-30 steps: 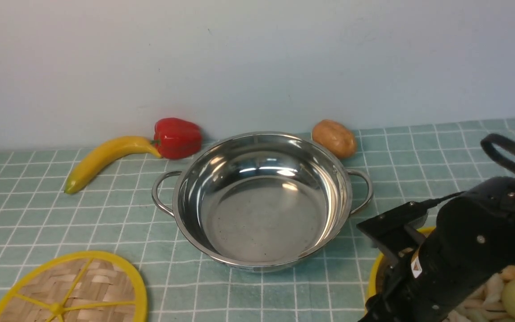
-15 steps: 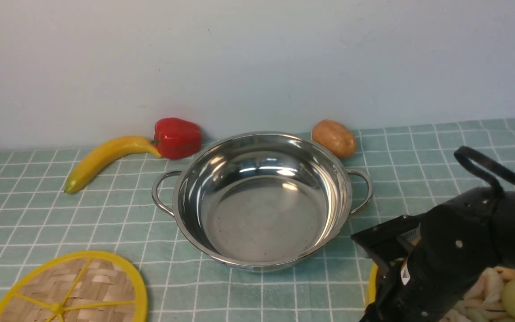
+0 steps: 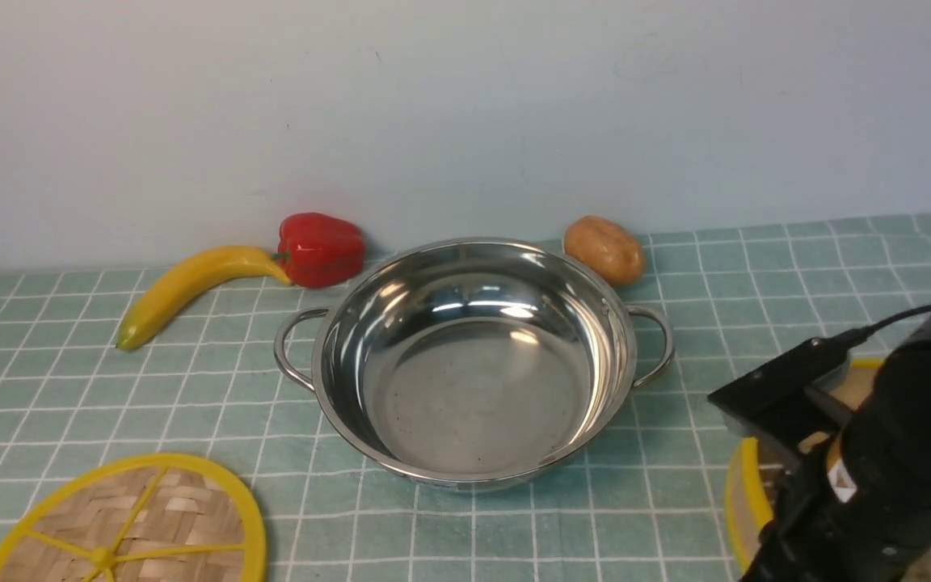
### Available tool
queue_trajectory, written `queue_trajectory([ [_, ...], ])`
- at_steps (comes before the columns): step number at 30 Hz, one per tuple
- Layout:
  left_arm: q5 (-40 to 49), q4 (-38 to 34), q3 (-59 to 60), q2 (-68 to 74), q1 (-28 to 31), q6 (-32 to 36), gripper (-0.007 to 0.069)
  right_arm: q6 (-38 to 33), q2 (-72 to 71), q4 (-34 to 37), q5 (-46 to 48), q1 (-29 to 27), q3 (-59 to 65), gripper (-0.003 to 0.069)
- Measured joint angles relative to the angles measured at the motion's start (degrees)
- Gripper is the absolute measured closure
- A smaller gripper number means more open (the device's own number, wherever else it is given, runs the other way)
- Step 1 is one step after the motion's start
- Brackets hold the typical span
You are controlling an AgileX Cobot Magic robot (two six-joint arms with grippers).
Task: Place the steamer in the pot on the blue tablecloth, and put the lid on the steamer.
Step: 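Reach for and grasp the rim of the bamboo steamer holding the buns with the right gripper, then place the bamboo steamer basket of food into the steel pot with the right gripper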
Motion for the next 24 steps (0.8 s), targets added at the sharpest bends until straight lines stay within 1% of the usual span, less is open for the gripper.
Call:
queue_trajectory([
  [3, 0.00, 0.00, 0.00, 0.00, 0.00, 0.00, 0.0382, 0.00, -1.39, -1.69, 6.87, 0.00, -4.52, 0.0602],
  [6, 0.00, 0.00, 0.00, 0.00, 0.00, 0.00, 0.0382, -0.90, -1.43, -1.69, 8.64, 0.00, -8.02, 0.0602],
  [11, 0.00, 0.00, 0.00, 0.00, 0.00, 0.00, 0.0382, -6.77, -0.48, 0.35, 9.15, 0.00, -19.49, 0.0602],
  [15, 0.00, 0.00, 0.00, 0.00, 0.00, 0.00, 0.0382, -12.55, 3.69, 3.25, 9.61, 0.55, -30.29, 0.0602],
  [16, 0.00, 0.00, 0.00, 0.00, 0.00, 0.00, 0.0382, -12.87, 4.30, 3.37, 9.64, 0.71, -30.79, 0.0602],
  [18, 0.00, 0.00, 0.00, 0.00, 0.00, 0.00, 0.0382, -17.44, 9.04, 3.55, 9.94, 2.36, -37.40, 0.0602],
  [19, 0.00, 0.00, 0.00, 0.00, 0.00, 0.00, 0.0382, -17.44, 9.86, 3.55, 9.94, 2.69, -37.86, 0.0602],
  [20, 0.00, 0.00, 0.00, 0.00, 0.00, 0.00, 0.0382, -19.92, 12.41, 3.55, 10.00, 3.67, -40.97, 0.0602],
  [22, 0.00, 0.00, 0.00, 0.00, 0.00, 0.00, 0.0382, -21.58, 15.08, 3.58, 10.11, 4.78, -43.14, 0.0602],
  [24, 0.00, 0.00, 0.00, 0.00, 0.00, 0.00, 0.0382, -26.82, 21.56, 3.46, 10.37, 7.42, -49.56, 0.0602],
])
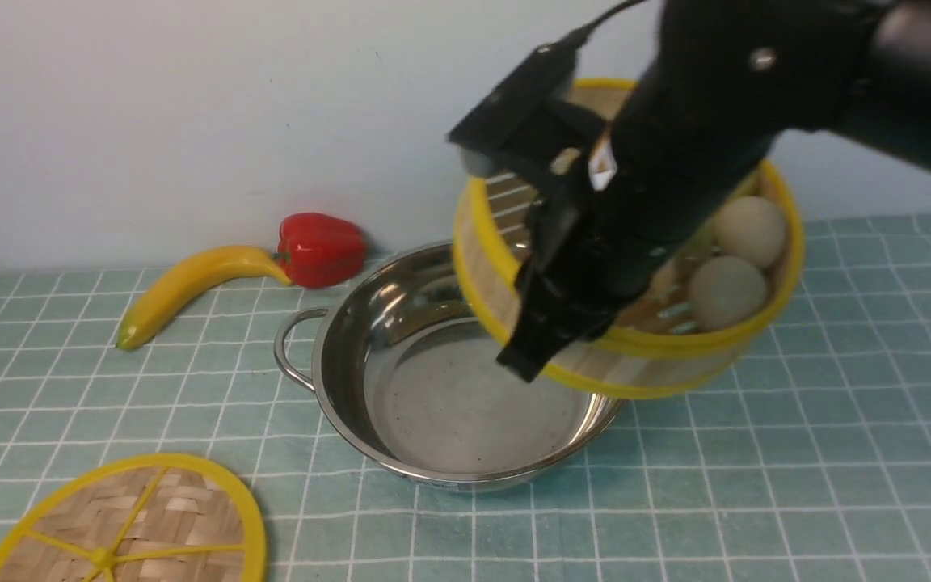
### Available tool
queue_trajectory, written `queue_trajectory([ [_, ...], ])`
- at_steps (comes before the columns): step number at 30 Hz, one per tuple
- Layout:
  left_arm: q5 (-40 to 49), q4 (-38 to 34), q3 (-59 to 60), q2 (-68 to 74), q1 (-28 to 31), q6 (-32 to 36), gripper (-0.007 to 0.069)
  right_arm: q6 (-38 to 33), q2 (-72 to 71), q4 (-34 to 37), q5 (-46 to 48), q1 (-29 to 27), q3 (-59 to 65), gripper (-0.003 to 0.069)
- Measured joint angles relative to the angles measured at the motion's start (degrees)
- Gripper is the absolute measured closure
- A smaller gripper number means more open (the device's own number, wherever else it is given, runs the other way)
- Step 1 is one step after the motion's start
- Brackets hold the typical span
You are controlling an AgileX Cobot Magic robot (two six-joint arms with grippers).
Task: Place the steamer in the pot on the blue tablecloth, and put the lid on the steamer.
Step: 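Place the bamboo steamer basket of food into the steel pot with the right gripper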
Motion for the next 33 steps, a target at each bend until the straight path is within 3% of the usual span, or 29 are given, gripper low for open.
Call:
queue_trajectory([
  [5, 0.00, 0.00, 0.00, 0.00, 0.00, 0.00, 0.0382, -6.00, 10.55, -3.21, -0.02, 3.38, -9.13, 0.0602],
  [13, 0.00, 0.00, 0.00, 0.00, 0.00, 0.00, 0.0382, -11.11, 20.43, -8.92, -0.03, 3.93, -15.13, 0.0602],
  [23, 0.00, 0.00, 0.00, 0.00, 0.00, 0.00, 0.0382, -11.19, 26.51, -5.73, 0.19, 3.93, -15.36, 0.0602],
  [33, 0.00, 0.04, 0.00, 0.00, 0.00, 0.00, 0.0382, -5.94, 27.42, -5.22, 0.13, 3.93, -15.42, 0.0602],
])
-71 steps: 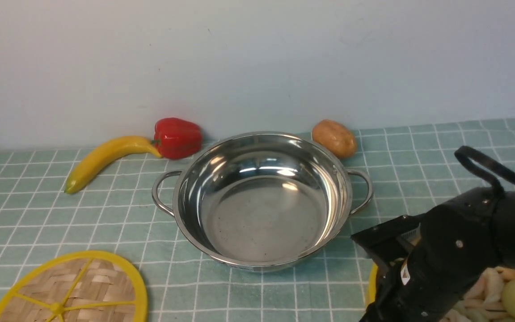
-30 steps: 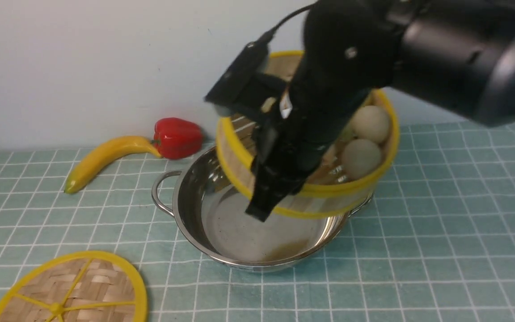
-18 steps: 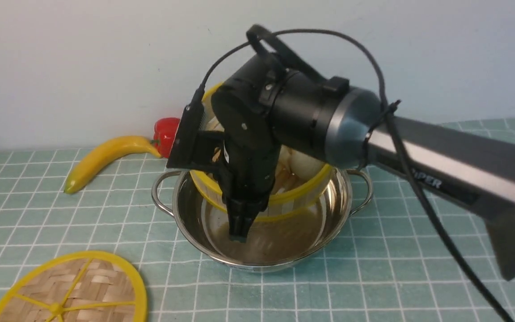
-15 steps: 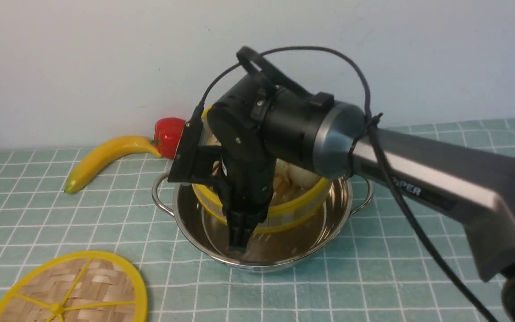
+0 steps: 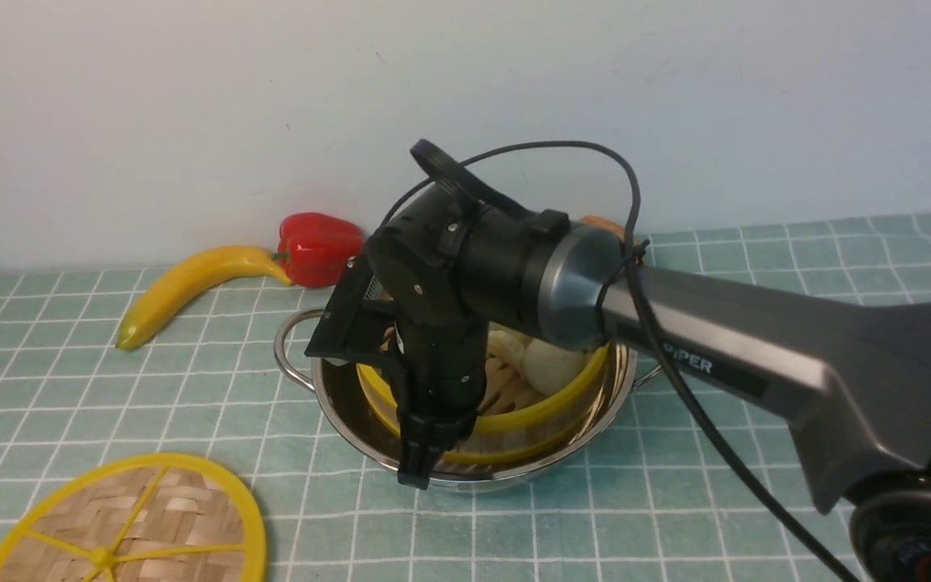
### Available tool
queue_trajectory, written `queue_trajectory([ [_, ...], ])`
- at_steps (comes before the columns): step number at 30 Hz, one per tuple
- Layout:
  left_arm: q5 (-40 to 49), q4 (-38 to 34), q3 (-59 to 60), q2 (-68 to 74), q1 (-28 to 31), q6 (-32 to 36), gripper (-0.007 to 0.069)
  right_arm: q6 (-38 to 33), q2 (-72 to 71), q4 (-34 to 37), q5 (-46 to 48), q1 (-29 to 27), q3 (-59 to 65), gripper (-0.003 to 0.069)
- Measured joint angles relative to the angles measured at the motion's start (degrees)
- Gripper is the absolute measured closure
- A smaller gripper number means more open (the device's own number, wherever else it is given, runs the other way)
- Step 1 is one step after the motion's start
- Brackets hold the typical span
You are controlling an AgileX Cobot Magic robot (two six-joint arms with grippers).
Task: Place the steamer in the pot on the blue tablecloth, and put the lid on the steamer.
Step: 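Place the bamboo steamer basket of food into the steel pot with the right gripper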
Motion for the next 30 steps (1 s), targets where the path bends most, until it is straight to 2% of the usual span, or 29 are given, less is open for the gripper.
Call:
queue_trajectory([
  [8, 0.00, 0.00, 0.00, 0.00, 0.00, 0.00, 0.0382, 0.48, 0.00, 3.98, 0.00, 0.00, 0.00, 0.0602],
  [16, 0.00, 0.00, 0.00, 0.00, 0.00, 0.00, 0.0382, 1.80, 0.00, 3.64, 0.00, 0.00, 0.00, 0.0594],
  [25, 0.00, 0.00, 0.00, 0.00, 0.00, 0.00, 0.0382, 1.90, -0.18, 2.26, -0.77, 0.05, -0.17, 0.0392],
  [30, 0.00, 0.00, 0.00, 0.00, 0.00, 0.00, 0.0382, 4.80, -0.32, 1.70, -1.07, 0.05, -0.17, 0.0321],
])
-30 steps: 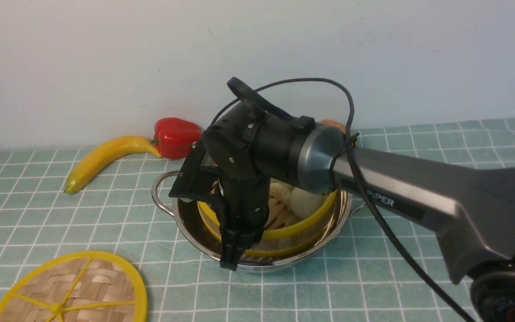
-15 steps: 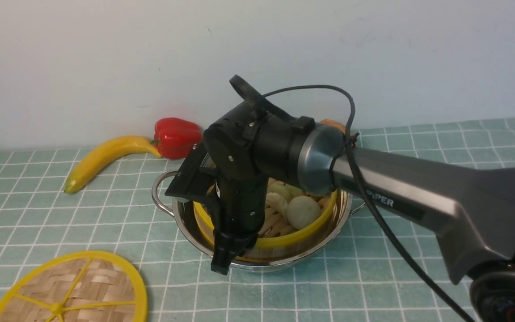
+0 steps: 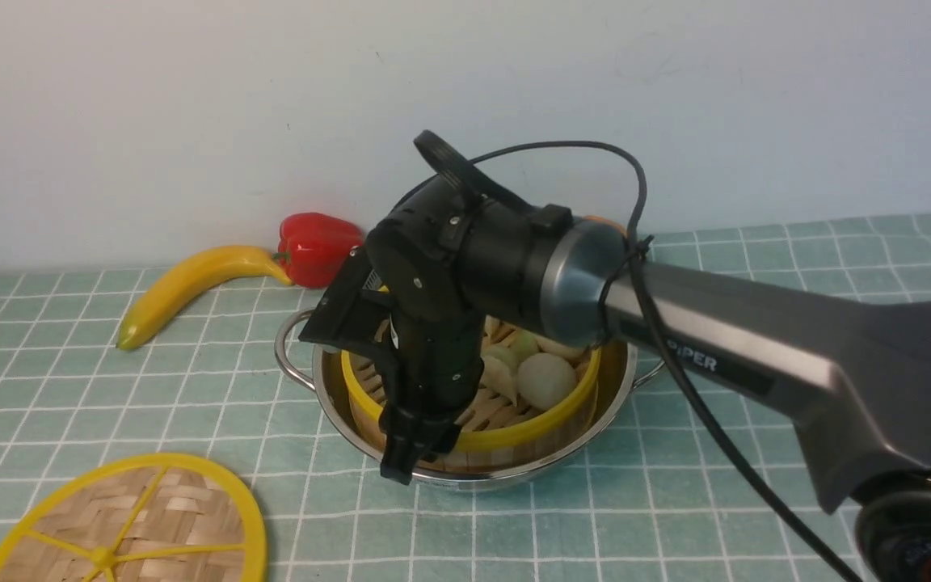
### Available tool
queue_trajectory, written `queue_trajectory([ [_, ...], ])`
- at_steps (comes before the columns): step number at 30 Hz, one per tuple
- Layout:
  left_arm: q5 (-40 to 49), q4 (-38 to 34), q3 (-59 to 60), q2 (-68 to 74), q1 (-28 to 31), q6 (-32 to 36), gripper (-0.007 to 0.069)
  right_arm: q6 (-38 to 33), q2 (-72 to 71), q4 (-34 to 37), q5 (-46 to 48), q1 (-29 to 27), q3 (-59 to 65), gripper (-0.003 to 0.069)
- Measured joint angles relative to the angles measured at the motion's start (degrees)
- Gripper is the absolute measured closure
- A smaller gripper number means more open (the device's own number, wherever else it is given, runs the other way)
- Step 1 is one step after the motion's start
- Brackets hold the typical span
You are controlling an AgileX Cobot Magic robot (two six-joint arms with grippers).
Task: Place the steamer in the pot on the blue tablecloth, and put the lid on the steamer.
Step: 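Place the bamboo steamer basket of food into the steel pot with the right gripper, then grasp the bamboo steamer lid lying on the table by its centre knob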
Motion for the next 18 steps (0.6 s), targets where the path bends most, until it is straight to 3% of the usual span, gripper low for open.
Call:
queue_trajectory([
  [14, 0.00, 0.00, 0.00, 0.00, 0.00, 0.00, 0.0382, 6.04, -4.96, 1.81, -0.27, 0.00, -0.11, 0.0309],
  [17, 0.00, 0.00, 0.00, 0.00, 0.00, 0.00, 0.0382, 8.43, -7.32, 2.28, -0.27, 0.00, -0.11, 0.0356],
  [18, 0.00, 0.00, 0.00, 0.00, 0.00, 0.00, 0.0382, 9.43, -9.43, 2.28, -0.21, 0.00, -0.11, 0.0420],
])
